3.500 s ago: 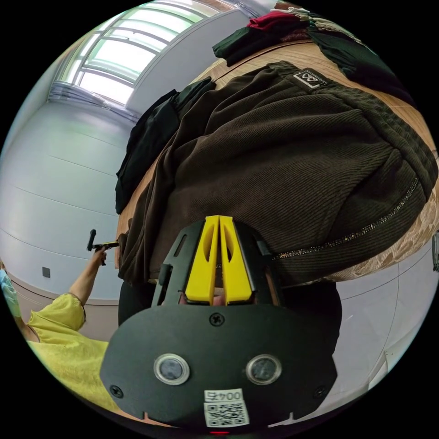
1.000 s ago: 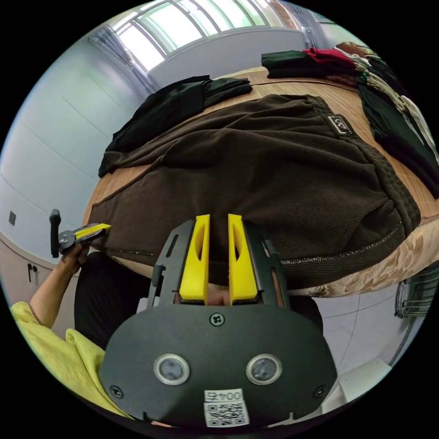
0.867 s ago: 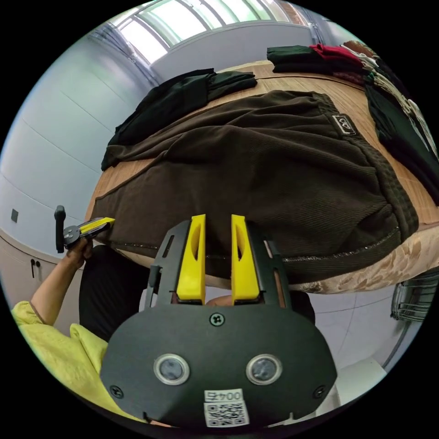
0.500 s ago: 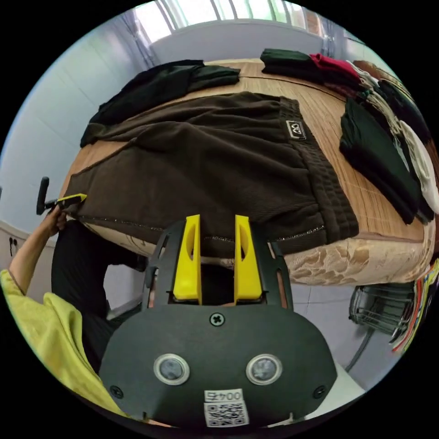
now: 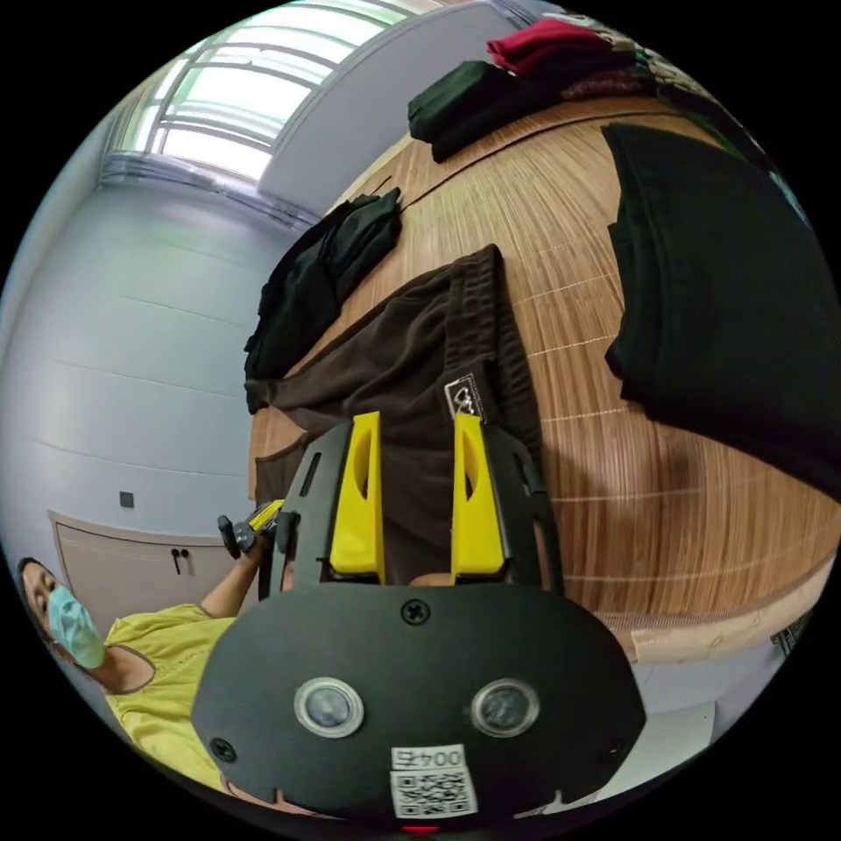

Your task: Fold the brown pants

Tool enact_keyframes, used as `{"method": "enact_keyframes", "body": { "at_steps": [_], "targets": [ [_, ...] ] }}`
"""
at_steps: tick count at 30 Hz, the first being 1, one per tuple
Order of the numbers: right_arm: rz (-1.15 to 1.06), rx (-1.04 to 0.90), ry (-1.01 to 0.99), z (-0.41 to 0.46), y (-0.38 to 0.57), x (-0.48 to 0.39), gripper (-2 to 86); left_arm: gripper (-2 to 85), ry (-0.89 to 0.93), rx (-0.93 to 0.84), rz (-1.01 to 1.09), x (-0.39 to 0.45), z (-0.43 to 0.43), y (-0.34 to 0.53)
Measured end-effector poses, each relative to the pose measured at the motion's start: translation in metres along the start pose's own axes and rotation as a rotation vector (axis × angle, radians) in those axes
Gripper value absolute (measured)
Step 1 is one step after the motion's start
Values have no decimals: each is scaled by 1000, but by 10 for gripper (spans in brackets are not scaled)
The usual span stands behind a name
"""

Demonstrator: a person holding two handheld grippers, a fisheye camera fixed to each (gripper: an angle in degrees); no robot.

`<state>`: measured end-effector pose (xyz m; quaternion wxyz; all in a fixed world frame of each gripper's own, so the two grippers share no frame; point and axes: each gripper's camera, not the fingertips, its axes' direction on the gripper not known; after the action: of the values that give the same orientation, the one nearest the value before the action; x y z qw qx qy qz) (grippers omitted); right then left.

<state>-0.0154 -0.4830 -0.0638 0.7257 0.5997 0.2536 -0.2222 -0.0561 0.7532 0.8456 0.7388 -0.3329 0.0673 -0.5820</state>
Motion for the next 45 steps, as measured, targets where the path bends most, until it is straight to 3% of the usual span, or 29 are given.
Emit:
{"method": "enact_keyframes", "body": {
  "at_steps": [8,14,20,25,28,33,37,45],
  "targets": [
    [-11,-124,14,43,-54,50,126,1,237,17,-102,-33,7,2],
    [-124,-141,-14,60,-63,46,47,1,173,26,-70,-18,4,2],
    [-296,2,246,27,-55,-14,24,3,173,32,-74,-18,3,5],
    [-123,-90,423,74,-55,18,40,4,188,33,-80,-23,4,7],
    [-49,-46,348,77,-54,21,48,5,184,33,-81,-24,3,9],
    [-60,160,365,57,-63,-15,102,5,185,38,-75,-28,3,12],
    [-157,125,340,91,-95,-52,105,5,190,40,-78,-32,3,15],
    [-435,-121,591,228,-161,-159,143,5,208,47,-82,-46,4,21]
  ]
}}
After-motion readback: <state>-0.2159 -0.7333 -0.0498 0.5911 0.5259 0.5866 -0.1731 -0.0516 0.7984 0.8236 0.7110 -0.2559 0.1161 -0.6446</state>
